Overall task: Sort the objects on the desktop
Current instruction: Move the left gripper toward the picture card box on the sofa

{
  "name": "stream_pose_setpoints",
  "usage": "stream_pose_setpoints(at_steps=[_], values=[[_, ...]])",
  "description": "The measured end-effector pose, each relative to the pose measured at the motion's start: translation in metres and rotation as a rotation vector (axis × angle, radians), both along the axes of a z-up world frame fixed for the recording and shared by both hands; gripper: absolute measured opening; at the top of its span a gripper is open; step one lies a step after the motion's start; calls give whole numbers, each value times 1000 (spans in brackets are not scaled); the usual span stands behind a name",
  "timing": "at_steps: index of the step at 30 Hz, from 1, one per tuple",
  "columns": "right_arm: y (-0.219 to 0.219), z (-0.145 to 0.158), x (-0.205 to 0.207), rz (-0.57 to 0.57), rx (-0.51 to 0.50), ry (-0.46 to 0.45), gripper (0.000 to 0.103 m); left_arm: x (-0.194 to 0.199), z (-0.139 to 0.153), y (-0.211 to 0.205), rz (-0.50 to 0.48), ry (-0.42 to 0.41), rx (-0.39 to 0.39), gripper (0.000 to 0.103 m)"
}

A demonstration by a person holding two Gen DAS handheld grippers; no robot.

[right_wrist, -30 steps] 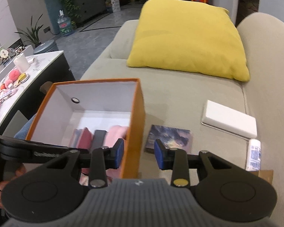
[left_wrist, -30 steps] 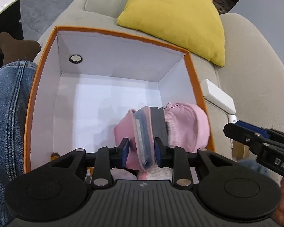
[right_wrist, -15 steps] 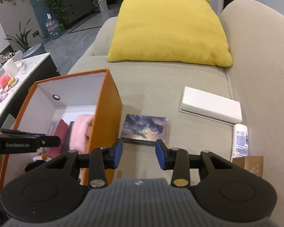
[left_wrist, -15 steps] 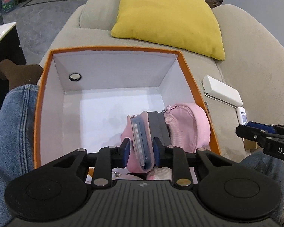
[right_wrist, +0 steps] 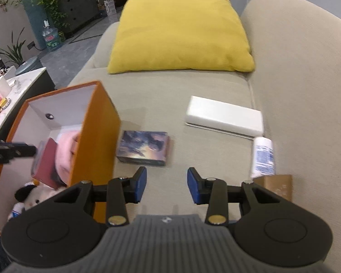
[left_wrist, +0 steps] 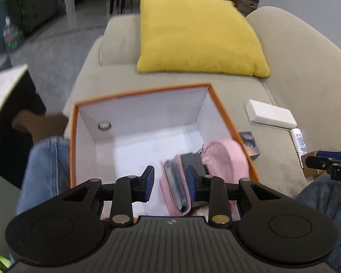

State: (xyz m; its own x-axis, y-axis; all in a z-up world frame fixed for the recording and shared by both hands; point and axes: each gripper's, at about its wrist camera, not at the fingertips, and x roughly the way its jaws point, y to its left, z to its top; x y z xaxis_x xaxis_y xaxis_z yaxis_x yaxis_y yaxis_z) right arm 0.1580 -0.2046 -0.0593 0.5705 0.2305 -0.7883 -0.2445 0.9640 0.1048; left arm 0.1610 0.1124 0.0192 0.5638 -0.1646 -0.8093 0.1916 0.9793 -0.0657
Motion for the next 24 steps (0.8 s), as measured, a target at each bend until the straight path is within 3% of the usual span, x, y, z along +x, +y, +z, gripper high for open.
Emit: stream_pose_setpoints(at_steps=[7, 11, 14, 17, 19, 24], values=[[-56, 0, -1, -102, -69, 27, 42, -5, 29, -48, -206, -77, 81, 37], [-81, -8, 2, -143, -27, 72, 42, -2, 26, -88, -342, -89, 152, 38], [-86, -15, 8, -148, 14, 97, 42, 2, 18, -117, -438, -77, 185, 47], [-79, -23, 22, -109, 66, 126, 41, 8, 6, -143, -504, -62, 239, 49], [-67, -26, 35, -66, 82, 139, 32, 15, -4, -157, -542, -37, 267, 49], [-45, -43, 69, 11, 93, 182, 25, 40, -38, -185, -604, 48, 335, 54]])
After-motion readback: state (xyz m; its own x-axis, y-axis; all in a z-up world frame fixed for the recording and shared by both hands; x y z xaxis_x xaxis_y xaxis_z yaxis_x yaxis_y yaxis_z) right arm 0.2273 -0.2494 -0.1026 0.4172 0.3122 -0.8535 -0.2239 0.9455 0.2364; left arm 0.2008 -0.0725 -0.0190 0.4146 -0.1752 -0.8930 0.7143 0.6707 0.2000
